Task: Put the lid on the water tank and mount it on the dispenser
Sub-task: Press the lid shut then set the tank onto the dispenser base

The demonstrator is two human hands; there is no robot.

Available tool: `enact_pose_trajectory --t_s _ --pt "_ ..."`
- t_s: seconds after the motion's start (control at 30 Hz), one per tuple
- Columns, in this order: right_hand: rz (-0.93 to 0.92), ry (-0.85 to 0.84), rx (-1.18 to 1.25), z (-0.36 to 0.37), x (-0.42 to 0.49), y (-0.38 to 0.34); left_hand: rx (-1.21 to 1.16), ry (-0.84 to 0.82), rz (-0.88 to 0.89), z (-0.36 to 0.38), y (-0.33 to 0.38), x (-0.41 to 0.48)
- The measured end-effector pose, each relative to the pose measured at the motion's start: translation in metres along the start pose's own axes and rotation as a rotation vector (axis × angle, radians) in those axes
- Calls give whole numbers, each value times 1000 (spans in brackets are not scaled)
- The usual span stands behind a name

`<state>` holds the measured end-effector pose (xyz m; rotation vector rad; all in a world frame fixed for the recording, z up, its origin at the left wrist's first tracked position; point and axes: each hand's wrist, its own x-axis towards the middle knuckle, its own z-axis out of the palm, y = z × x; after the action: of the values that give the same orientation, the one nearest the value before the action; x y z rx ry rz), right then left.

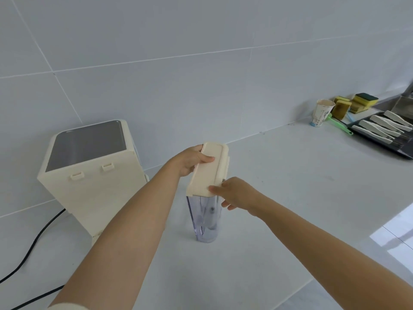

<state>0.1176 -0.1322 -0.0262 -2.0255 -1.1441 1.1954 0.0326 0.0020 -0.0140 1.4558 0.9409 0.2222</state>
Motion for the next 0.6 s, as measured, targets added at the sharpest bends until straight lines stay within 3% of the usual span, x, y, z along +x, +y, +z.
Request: enact_pose_trajectory --t_s 0.13,0.3,0.6 --pt "-16 9 9 18 1 -3 89 -11 -8 -6 4 -2" --pt "-14 -76 -52 7 4 6 156 98 26 -10 1 -1" --pt "-6 -21 -94 -69 43 28 -68 418 192 -7 -29 -47"
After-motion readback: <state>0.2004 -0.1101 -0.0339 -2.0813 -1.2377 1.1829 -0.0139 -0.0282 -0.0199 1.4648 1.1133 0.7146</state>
